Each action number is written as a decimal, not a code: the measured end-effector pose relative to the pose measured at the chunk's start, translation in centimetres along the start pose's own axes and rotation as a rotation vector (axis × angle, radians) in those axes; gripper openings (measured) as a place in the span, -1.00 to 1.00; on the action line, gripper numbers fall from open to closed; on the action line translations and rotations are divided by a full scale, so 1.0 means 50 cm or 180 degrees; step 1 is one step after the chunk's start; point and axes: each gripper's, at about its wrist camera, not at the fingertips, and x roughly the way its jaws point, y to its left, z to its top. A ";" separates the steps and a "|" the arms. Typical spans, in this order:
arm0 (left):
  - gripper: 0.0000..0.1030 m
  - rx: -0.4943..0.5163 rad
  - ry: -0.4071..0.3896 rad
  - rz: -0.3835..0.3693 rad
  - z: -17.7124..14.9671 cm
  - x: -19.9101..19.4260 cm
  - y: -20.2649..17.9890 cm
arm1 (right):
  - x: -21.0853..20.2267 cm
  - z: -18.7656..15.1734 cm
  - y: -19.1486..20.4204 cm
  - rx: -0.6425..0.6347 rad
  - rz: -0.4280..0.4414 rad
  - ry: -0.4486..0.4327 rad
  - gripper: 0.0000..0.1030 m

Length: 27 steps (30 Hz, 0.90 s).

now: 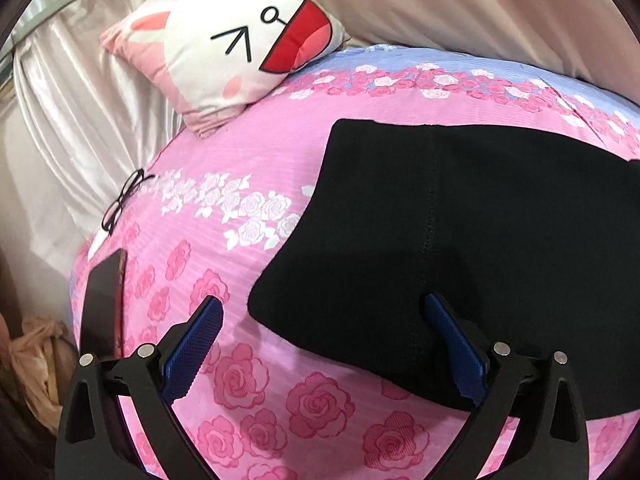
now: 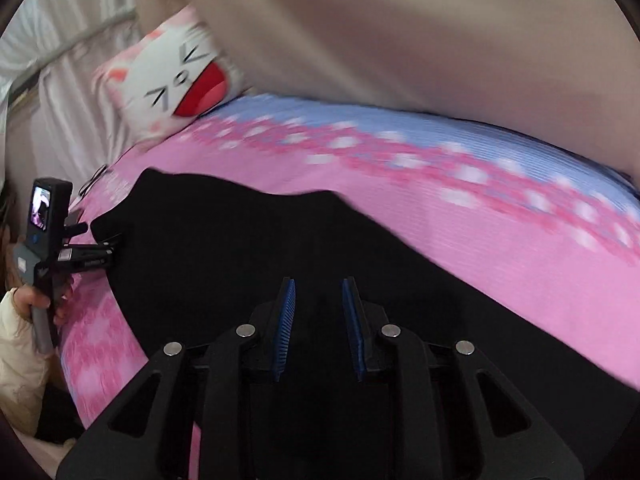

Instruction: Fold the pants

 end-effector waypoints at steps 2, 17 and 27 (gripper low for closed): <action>0.90 -0.0036 0.0013 -0.0052 0.002 0.007 0.005 | 0.119 0.042 0.017 -0.0169 -0.0269 0.0181 -0.59; 0.77 0.0252 -0.0198 -0.0102 0.169 -0.002 -0.184 | 0.124 0.068 -0.100 0.0956 0.0081 -0.0025 -0.75; 0.64 -0.0192 -0.0099 -0.0929 0.150 -0.107 -0.175 | 0.001 -0.095 -0.017 0.0815 0.0633 0.0007 -0.71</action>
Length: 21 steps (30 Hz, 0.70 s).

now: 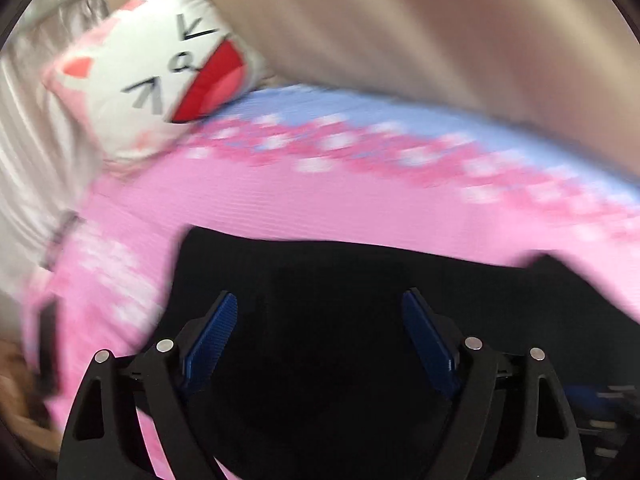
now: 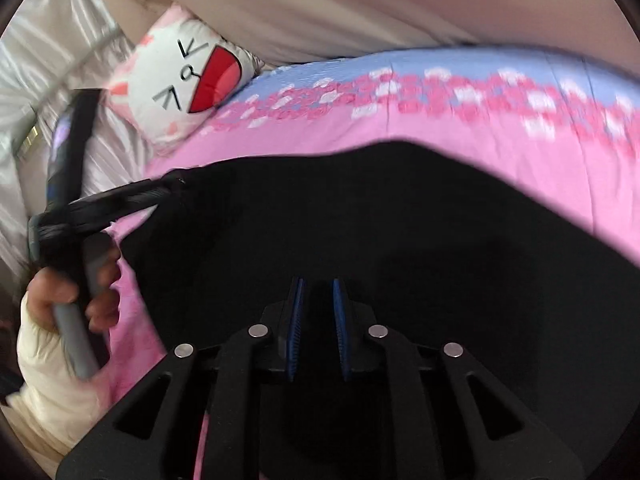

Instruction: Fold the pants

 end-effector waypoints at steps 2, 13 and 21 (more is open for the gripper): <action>0.64 0.0112 0.0071 -0.0198 -0.039 -0.020 -0.057 | -0.010 -0.008 -0.004 -0.0096 -0.0106 0.0017 -0.71; 0.73 0.0517 0.0273 0.0199 -0.124 0.049 -0.162 | -0.386 -0.158 -0.442 0.1098 -0.0916 -0.0530 -1.00; 0.70 0.1102 -0.0291 0.0013 -0.125 -0.104 -0.352 | -0.606 -0.248 -0.547 0.1288 -0.2322 -0.0747 -0.88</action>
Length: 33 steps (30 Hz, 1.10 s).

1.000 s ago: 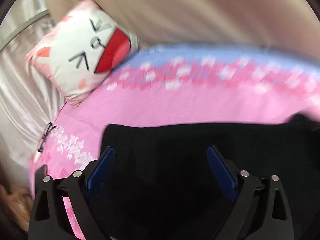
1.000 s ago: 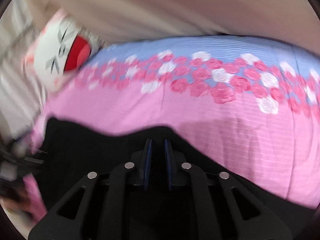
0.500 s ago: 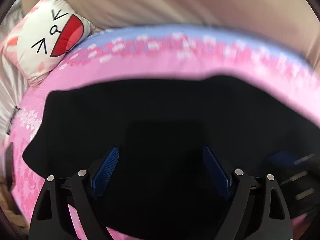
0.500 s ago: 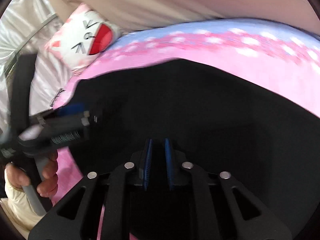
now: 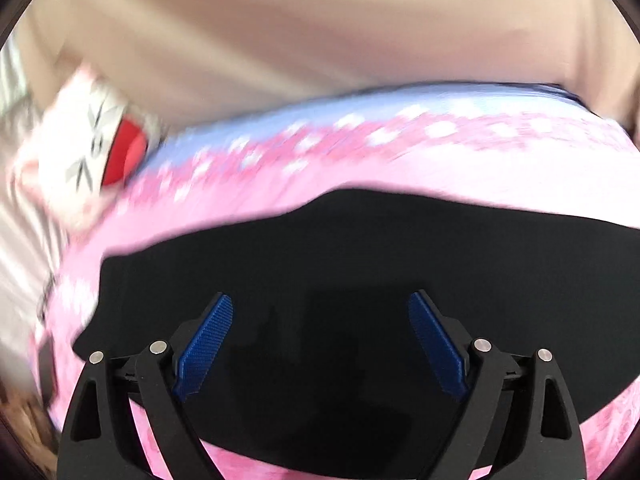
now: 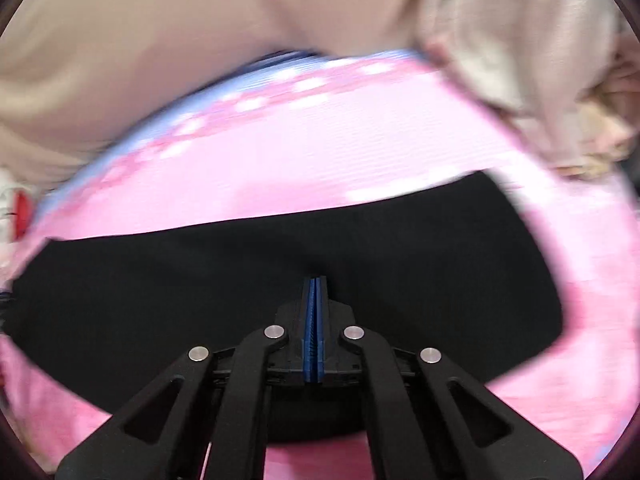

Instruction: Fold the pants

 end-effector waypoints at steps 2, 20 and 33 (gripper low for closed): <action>0.70 0.0250 -0.0139 0.0041 0.009 -0.019 -0.081 | -0.006 -0.006 0.009 -0.0242 0.0083 0.0032 -0.92; 0.73 0.0941 -0.0245 -0.0517 0.000 -0.097 -0.379 | -0.021 0.005 -0.212 0.0306 -0.0056 0.0056 0.11; 0.73 0.1269 -0.0505 -0.1154 -0.008 -0.237 -0.523 | 0.035 0.016 -0.188 0.0262 0.0382 0.0160 -0.54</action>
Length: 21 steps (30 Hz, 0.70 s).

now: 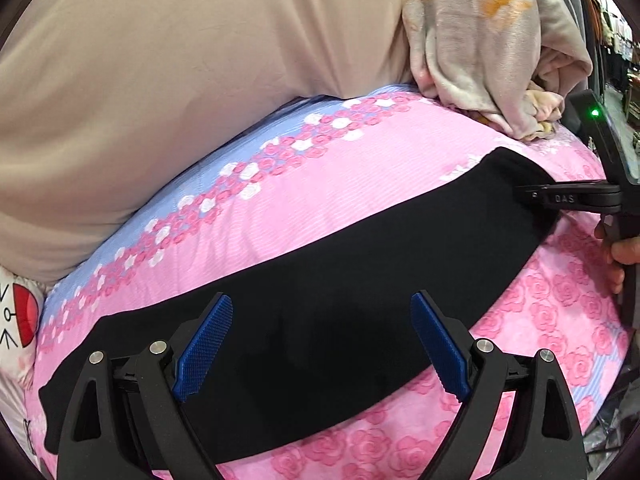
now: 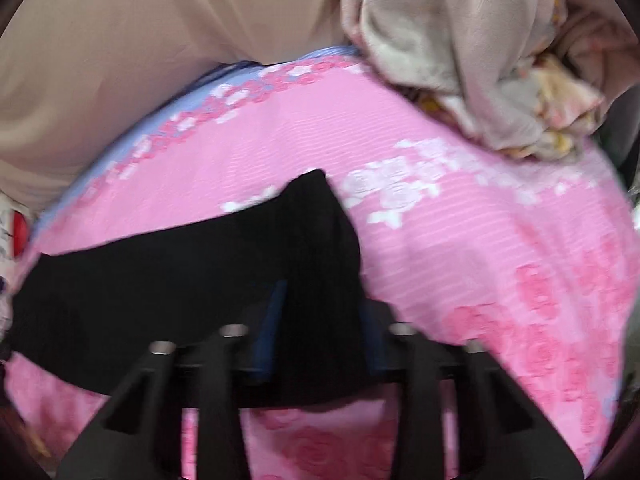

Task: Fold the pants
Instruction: 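Fold the held edge over the pants toward the left gripper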

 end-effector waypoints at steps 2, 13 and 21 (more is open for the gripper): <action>0.73 -0.0003 0.0010 0.0012 0.003 0.000 -0.004 | -0.002 0.000 -0.002 0.0031 0.0018 -0.0016 -0.56; 0.73 -0.0252 0.0088 0.0038 0.006 0.005 0.057 | -0.077 0.013 0.073 -0.0006 0.0044 -0.0277 -0.58; 0.73 -0.0611 0.0177 0.0054 -0.037 0.003 0.168 | -0.122 0.025 0.247 -0.0289 0.0366 -0.0374 -0.58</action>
